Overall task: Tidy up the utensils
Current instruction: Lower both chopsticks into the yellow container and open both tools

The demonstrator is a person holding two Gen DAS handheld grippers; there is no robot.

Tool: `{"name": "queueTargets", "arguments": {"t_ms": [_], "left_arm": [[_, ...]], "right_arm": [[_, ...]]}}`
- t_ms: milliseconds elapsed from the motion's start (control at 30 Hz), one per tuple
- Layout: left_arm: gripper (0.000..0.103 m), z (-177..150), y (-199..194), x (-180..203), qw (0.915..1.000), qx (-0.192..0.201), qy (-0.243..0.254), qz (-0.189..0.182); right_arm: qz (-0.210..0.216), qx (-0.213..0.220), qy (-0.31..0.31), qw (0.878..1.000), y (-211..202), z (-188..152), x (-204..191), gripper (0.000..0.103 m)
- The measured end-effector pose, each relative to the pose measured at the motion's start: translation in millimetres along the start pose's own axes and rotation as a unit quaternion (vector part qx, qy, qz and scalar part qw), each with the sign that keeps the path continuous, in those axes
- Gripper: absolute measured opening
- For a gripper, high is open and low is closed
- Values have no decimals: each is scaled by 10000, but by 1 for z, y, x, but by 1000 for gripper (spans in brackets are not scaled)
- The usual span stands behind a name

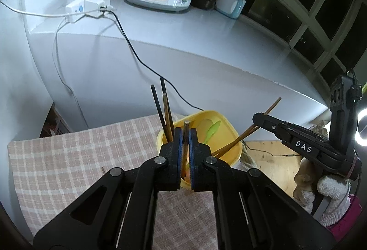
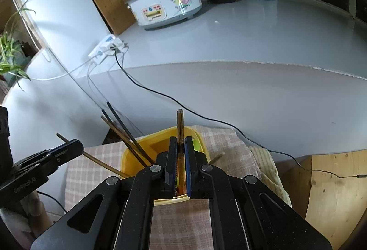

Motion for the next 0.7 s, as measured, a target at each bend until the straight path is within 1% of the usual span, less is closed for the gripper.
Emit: {"name": "queueTargets", "arguments": {"t_ms": [433,700], "left_arm": [[3,-14,30,-3,9993,-363,-23,83],[3,-20,40,-2,9987,-506,-27,82]], "right_arm": [[-36,-360,34,9993,28,-8,5,4],[-93,-528,68,9985,39,-14,9,4]]}}
Point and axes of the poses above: each gripper's, at about its wrist camera, not at the fingertips, and y roughly the way its jaws point, x to its right, z to its top, the point moved 4 cm from there along y, roughly the way its jaws point, and after that the axes turned 15 degrees about z, right-handed, at the moved point
